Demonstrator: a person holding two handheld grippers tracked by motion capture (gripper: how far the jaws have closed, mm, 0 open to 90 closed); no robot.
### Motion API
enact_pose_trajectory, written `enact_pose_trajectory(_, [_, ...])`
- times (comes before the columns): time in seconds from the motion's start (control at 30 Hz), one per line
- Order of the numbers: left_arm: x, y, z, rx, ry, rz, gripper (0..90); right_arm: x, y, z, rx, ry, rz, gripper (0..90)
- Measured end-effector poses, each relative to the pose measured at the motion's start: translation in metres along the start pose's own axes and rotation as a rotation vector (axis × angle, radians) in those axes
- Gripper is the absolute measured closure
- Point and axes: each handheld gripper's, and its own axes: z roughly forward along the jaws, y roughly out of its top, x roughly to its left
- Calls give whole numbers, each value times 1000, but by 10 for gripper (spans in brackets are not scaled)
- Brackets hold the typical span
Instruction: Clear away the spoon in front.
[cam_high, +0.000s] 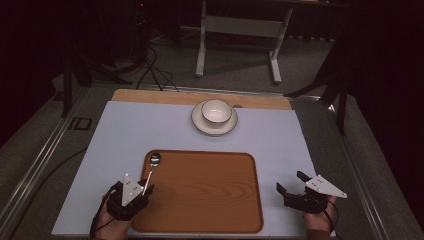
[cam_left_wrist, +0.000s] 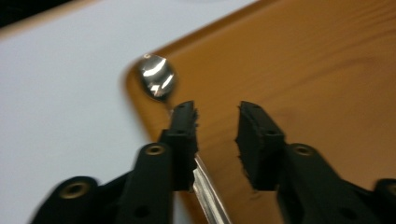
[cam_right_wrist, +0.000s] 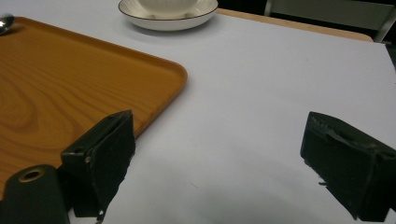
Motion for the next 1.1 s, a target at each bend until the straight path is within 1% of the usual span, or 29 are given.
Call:
enact_pose_trajectory(0.03, [-2,0,0,-9,-16,9,590,0,0,0,2,1,-1,101])
enact_pose_trajectory(0.07, [-2,0,0,-9,-16,9,563,0,0,0,2,1,-1,101])
enact_pose_trajectory(0.17, [-2,1,0,-22,-23,11,498,0,0,1,3,2,-2,101])
enact_pose_trajectory(0.23, [-1,2,0,-29,-27,0,459,0,0,1,3,3,-2,101])
enact_pose_trajectory(0.27, [1,2,0,-35,-34,-6,459,0,0,1,3,3,-2,101])
enact_pose_trajectory(0.3, [3,3,0,-40,-37,-15,426,0,0,1,3,3,-3,101])
enact_pose_trajectory(0.37, [9,4,0,-55,-34,-26,413,0,0,1,4,3,-4,101])
enact_pose_trajectory(0.4, [13,5,0,-61,-34,-37,382,0,0,1,4,1,-6,101])
enact_pose_trajectory(0.43, [16,5,0,-64,-35,-43,382,0,0,1,4,1,-6,101])
enact_pose_trajectory(0.47, [20,5,0,-69,-31,-52,360,1,0,1,5,0,-7,102])
enact_pose_trajectory(0.6, [34,5,0,-94,-31,-93,341,1,0,1,4,-1,-8,101])
enact_pose_trajectory(0.7, [45,3,1,-101,-11,-136,326,1,0,0,0,-3,-13,101])
enact_pose_trajectory(0.73, [51,1,1,-101,18,-148,322,1,0,0,0,-3,-13,102])
enact_pose_trajectory(0.77, [51,1,1,-101,18,-148,322,1,0,0,0,-3,-13,102])
enact_pose_trajectory(0.8, [59,-3,4,-100,40,-169,321,0,0,0,0,-4,-12,101])
enact_pose_trajectory(0.83, [64,-5,5,-98,47,-185,321,0,0,0,0,-4,-11,101])
enact_pose_trajectory(0.87, [64,-5,5,-98,47,-185,321,0,0,0,0,-4,-11,101])
enact_pose_trajectory(0.9, [68,-7,6,-93,54,-197,321,0,1,0,-2,-4,-12,101])
enact_pose_trajectory(0.93, [75,-10,8,-89,71,-217,321,0,1,0,-2,-5,-12,101])
enact_pose_trajectory(0.97, [75,-10,8,-89,71,-217,321,0,1,0,-4,-5,-11,101])
enact_pose_trajectory(1.0, [82,-13,9,-85,92,-232,321,0,1,0,-4,-5,-11,102])
enact_pose_trajectory(1.03, [82,-13,9,-85,92,-232,321,0,1,0,-4,-5,-11,102])
enact_pose_trajectory(1.1, [89,-15,11,-85,119,-247,321,0,1,0,0,-5,-12,101])
